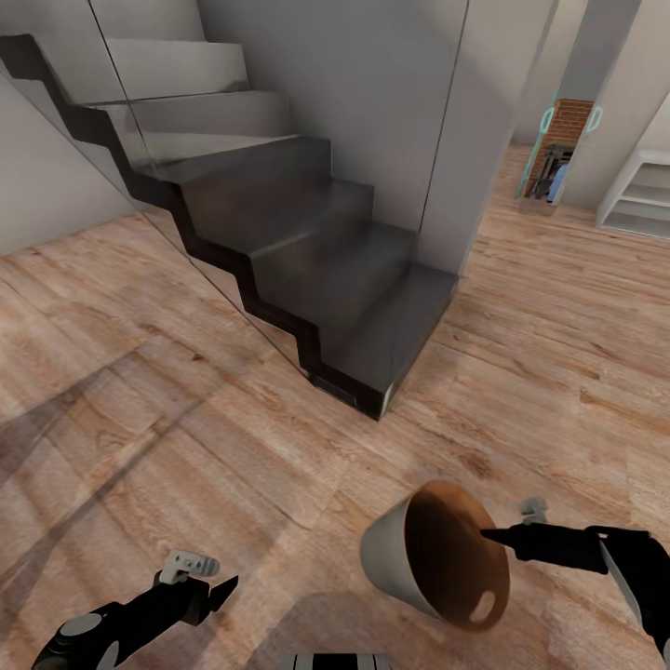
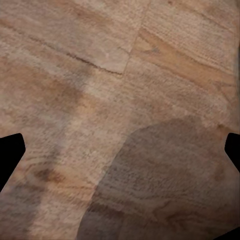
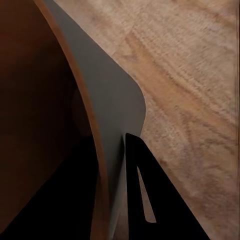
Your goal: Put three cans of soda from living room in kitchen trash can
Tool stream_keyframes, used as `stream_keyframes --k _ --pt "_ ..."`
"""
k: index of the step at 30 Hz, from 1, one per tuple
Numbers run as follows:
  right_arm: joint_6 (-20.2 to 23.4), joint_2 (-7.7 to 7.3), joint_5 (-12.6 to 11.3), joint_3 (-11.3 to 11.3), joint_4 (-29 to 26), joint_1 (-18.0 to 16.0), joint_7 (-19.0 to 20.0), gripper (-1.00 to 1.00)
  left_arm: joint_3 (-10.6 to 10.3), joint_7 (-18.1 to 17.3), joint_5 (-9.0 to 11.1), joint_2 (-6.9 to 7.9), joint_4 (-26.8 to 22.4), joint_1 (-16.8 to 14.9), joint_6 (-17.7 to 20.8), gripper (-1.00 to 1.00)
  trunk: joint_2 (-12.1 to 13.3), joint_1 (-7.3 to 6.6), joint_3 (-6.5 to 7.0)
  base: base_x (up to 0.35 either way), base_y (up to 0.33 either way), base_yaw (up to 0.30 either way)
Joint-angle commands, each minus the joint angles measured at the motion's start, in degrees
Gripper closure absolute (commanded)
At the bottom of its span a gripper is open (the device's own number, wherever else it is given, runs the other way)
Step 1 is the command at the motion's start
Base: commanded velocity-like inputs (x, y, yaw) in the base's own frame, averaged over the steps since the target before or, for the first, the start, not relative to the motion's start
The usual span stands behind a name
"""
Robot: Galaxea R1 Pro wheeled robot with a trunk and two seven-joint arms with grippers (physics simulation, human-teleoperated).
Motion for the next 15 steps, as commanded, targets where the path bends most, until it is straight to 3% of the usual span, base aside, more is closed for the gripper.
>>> stream_keyframes --k 1,15 --pt "0.5 -0.02 -0.4 -0.4 -0.1 0.0 0.3 1.0 0.0 0.0 0.0 0.01 0.0 0.0 0.0 -1.0 0.0 0.0 0.0 0.0 0.0 0.0" --pt "0.6 -0.06 -0.4 -1.4 -1.4 0.0 0.3 1.0 0.0 0.1 0.1 -0.07 0.3 0.0 0.2 -1.0 0.0 0.0 0.0 0.0 0.0 0.0"
